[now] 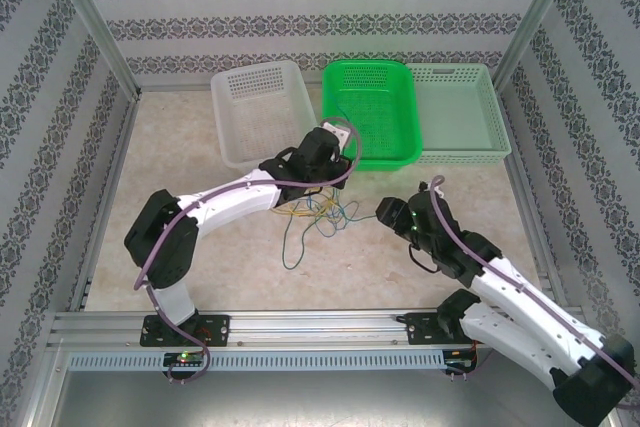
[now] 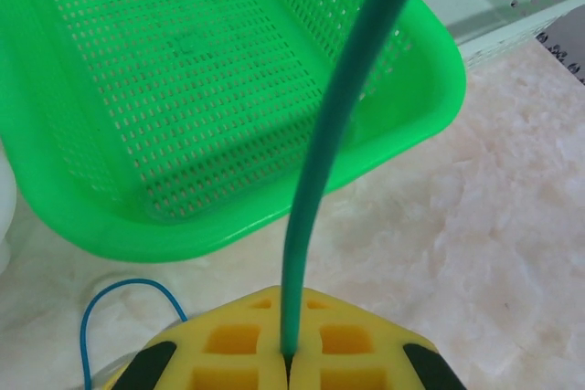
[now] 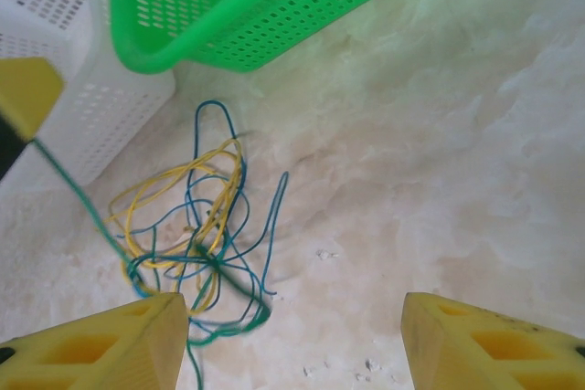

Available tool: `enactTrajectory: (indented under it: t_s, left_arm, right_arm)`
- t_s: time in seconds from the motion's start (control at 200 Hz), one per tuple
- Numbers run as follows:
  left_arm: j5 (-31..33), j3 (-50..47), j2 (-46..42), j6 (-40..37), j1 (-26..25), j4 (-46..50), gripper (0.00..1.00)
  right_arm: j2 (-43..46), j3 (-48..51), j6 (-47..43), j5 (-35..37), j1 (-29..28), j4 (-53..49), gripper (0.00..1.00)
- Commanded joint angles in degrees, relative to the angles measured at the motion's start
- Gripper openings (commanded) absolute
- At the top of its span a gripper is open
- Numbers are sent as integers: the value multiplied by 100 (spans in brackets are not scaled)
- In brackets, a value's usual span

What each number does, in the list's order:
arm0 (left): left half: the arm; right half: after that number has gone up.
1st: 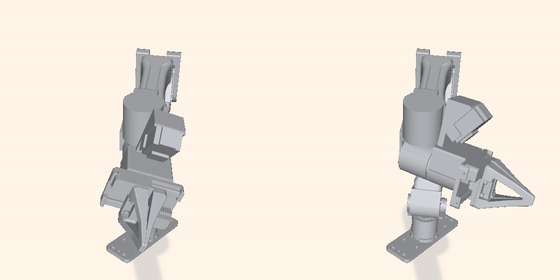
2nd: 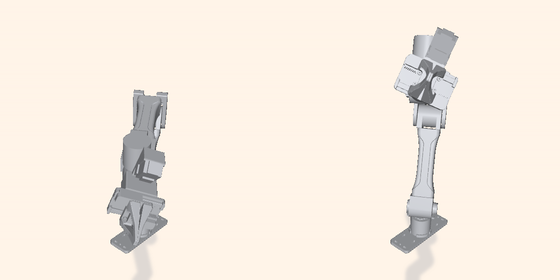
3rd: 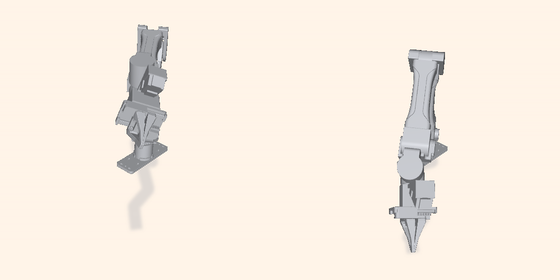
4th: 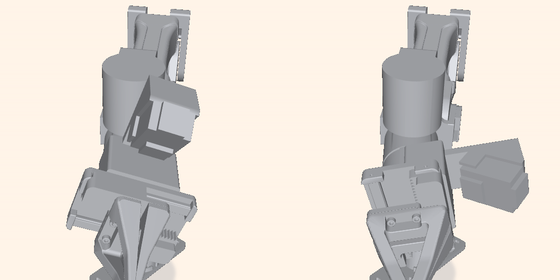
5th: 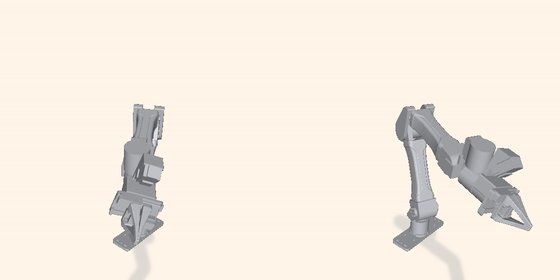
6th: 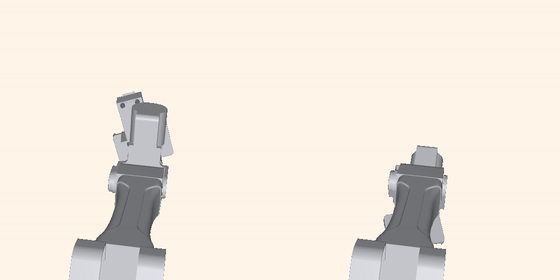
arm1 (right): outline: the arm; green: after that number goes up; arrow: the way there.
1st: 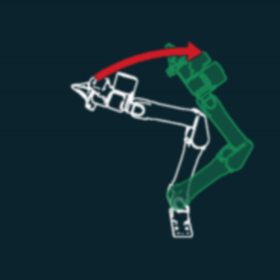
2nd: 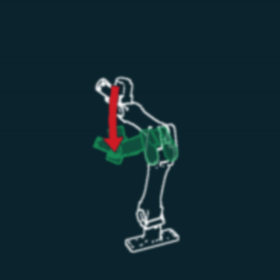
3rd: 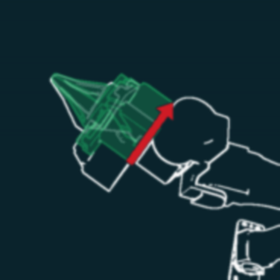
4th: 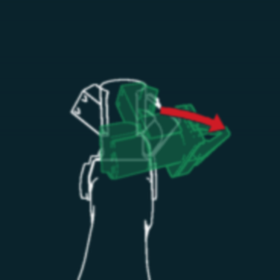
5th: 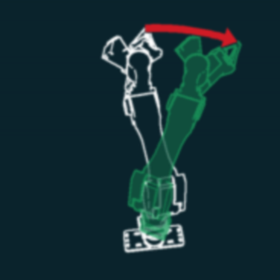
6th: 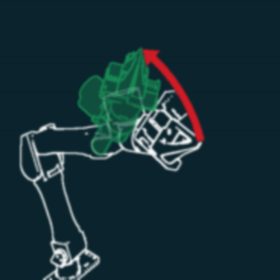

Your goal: Untangle the cables

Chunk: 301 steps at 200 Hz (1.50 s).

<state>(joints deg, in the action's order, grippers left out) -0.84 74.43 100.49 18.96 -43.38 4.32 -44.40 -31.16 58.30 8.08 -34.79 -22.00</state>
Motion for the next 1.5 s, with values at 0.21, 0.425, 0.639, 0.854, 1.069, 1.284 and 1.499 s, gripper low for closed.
enactTrajectory:
  t_s: [0.21,0.425,0.639,0.854,1.069,1.284,1.499]
  left_arm:
    - [101,-832,-833,503,20,-1003,0]
    - [190,-1294,-1104,830,31,-1524,0]
    - [467,-2102,-1586,1517,179,-2437,0]
    - [825,-2915,-1937,2365,198,-3500,0]
    - [1050,-3291,-2034,2841,202,-4275,0]
    - [807,-3180,-2013,2824,207,-4245,0]
    - [825,-3060,-2502,2347,249,-3295,0]
  right_arm:
    - [-967,200,406,452,-116,1540,55]
    - [-1147,583,779,403,-116,2619,21]
    - [-644,1801,2326,867,-99,3464,0]
    - [252,2387,3314,1155,-134,3127,0]
    - [589,2719,3991,1056,-142,2783,0]
    - [72,2323,3448,575,-204,2658,22]
    - [974,1487,1517,1157,-57,1287,55]
